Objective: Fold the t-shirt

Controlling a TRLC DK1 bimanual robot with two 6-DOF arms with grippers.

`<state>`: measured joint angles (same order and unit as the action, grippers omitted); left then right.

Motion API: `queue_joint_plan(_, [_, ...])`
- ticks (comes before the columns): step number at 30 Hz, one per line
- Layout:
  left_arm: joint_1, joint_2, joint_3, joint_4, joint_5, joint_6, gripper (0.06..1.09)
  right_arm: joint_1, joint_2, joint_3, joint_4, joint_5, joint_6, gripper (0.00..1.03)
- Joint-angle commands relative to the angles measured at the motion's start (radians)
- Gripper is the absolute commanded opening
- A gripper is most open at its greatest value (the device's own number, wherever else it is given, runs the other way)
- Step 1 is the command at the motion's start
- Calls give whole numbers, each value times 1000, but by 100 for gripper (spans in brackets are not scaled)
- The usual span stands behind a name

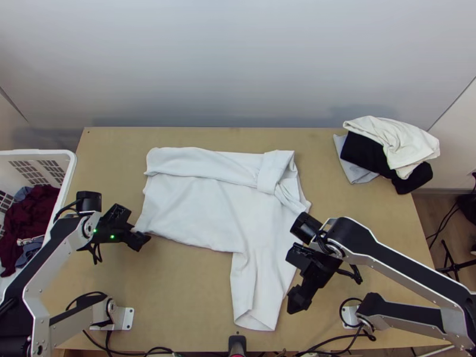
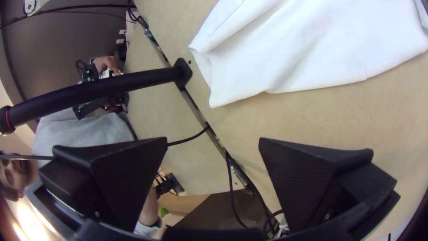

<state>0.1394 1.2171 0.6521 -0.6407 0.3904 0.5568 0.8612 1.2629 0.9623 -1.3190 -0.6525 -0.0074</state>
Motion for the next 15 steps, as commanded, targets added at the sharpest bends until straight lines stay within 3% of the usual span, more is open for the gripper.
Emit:
queue_joint_plan(1, [14, 24, 14, 36, 1, -5, 103, 1, 4, 13, 0, 1, 3, 95])
queue_joint_plan(2, [16, 25, 14, 38, -2, -3, 102, -1, 6, 15, 0, 1, 1, 95])
queue_joint_plan(3, [17, 25, 14, 42, -4, -6, 93, 1, 9, 15, 1, 1, 3, 95])
queue_joint_plan(5, [23, 27, 20, 44, -1, -14, 51, 1, 15, 15, 3, 1, 3, 95])
queue_joint_plan(6, [23, 32, 21, 50, 4, -21, 21, 2, 16, 13, 6, -1, 3, 95])
queue_joint_plan(7, [23, 35, 21, 50, 11, -23, 10, 4, 18, 12, 7, -1, 4, 95])
queue_joint_plan(15, [23, 4, 18, 50, 21, -35, 10, 71, 70, 7, 27, -12, 24, 95])
